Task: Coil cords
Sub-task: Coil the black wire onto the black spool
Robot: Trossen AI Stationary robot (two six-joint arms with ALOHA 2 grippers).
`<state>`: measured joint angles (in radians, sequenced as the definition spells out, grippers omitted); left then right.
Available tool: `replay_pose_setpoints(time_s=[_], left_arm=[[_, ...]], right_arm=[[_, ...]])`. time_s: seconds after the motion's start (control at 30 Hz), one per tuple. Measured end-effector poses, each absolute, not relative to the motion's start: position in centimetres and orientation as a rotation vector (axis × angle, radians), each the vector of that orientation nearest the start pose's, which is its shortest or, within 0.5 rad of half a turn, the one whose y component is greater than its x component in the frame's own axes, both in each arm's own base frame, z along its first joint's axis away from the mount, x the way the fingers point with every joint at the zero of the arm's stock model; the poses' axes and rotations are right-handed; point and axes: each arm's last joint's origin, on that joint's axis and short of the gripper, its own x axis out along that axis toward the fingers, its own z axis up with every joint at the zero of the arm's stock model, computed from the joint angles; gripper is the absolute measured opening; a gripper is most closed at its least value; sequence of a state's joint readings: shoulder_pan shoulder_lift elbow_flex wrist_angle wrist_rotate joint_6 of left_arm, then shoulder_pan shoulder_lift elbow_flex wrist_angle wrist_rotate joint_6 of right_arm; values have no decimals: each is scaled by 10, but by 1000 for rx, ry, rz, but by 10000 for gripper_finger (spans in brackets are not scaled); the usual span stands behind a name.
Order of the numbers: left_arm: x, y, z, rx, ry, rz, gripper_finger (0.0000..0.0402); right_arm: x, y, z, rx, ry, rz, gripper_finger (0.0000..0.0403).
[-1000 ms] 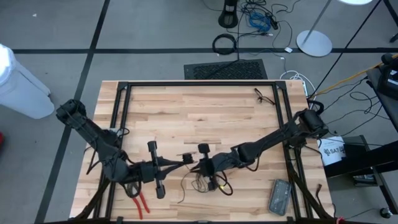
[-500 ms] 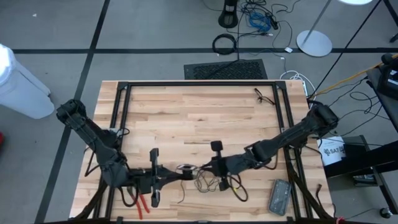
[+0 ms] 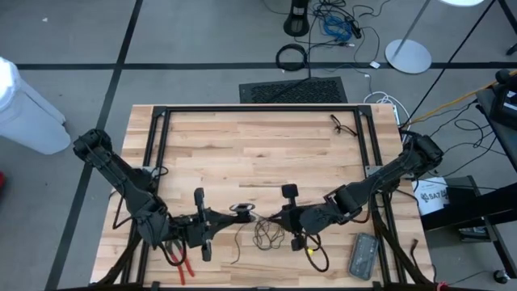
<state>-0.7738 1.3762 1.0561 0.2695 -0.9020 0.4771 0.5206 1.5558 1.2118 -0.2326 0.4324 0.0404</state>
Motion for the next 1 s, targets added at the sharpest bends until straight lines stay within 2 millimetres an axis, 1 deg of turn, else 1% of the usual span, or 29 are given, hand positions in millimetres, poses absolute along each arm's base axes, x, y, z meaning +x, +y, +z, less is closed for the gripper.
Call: replay_pose_setpoints(time_s=[0.1, 0.23, 0.4, 0.47, 0.67, 0.77, 1.0], left_arm=[[235, -198, 338, 516, 66, 117, 8], [235, -198, 338, 512, 63, 102, 8], [235, -199, 335, 509, 74, 75, 8], [235, -199, 336, 500, 69, 54, 8], [234, -199, 334, 487, 87, 23, 8], [234, -197, 332, 480, 109, 15, 8], [241, -191, 329, 402, 121, -120, 8]], right_arm=[[302, 164, 298, -235, 535, 24, 0], [294, 175, 309, -275, 539, -14, 0], [285, 190, 321, -297, 502, -10, 0], [283, 194, 328, -301, 486, -3, 0], [273, 207, 340, -316, 464, 22, 0], [270, 210, 342, -322, 462, 35, 0], [269, 213, 352, -361, 439, 60, 0]])
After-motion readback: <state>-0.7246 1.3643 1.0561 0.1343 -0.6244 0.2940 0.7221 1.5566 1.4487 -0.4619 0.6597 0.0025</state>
